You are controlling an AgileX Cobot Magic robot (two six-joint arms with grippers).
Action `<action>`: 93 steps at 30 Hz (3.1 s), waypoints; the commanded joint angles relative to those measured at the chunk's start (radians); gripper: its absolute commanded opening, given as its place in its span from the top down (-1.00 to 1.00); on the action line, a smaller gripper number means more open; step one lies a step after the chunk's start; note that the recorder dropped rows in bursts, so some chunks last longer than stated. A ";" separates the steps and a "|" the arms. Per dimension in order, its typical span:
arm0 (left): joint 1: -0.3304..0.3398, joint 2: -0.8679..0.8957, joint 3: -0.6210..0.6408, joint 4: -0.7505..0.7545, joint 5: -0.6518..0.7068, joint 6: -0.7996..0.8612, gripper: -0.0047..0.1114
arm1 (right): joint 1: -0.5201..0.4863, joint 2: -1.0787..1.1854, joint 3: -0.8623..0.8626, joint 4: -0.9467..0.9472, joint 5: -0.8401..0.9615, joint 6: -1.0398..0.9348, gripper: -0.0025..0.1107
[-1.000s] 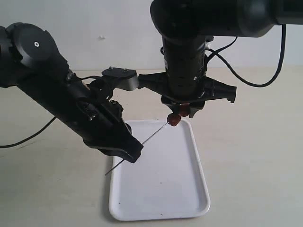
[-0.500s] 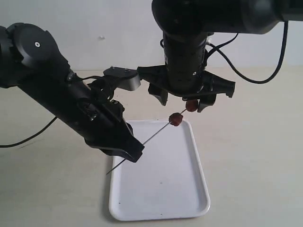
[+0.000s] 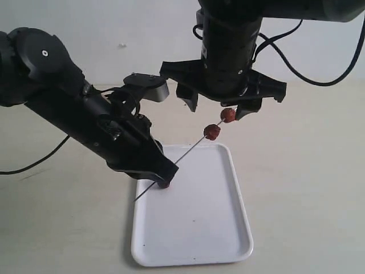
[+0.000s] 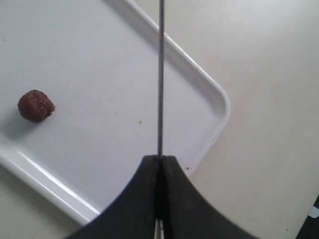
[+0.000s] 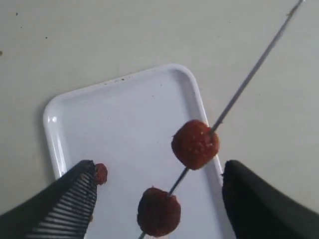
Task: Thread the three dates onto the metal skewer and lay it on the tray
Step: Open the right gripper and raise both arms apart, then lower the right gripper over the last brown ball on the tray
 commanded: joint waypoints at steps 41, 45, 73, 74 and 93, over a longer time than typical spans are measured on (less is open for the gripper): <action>0.421 -0.219 0.288 0.112 -0.118 -0.027 0.92 | -0.049 -0.074 0.001 -0.225 0.041 -0.658 0.25; 0.421 -0.219 0.288 0.112 -0.128 -0.029 0.92 | -0.045 -0.072 0.001 -0.162 -0.020 -0.653 0.25; 0.511 -0.255 0.288 0.113 -0.139 -0.029 0.92 | -0.045 0.218 0.001 0.507 -0.221 -0.656 0.08; 0.511 -0.257 0.288 0.113 -0.139 -0.029 0.92 | -0.045 0.242 0.001 0.523 -0.224 -0.656 0.06; 0.511 -0.275 0.288 0.109 -0.128 -0.029 0.92 | -0.049 0.322 0.001 0.549 -0.232 -0.614 -0.07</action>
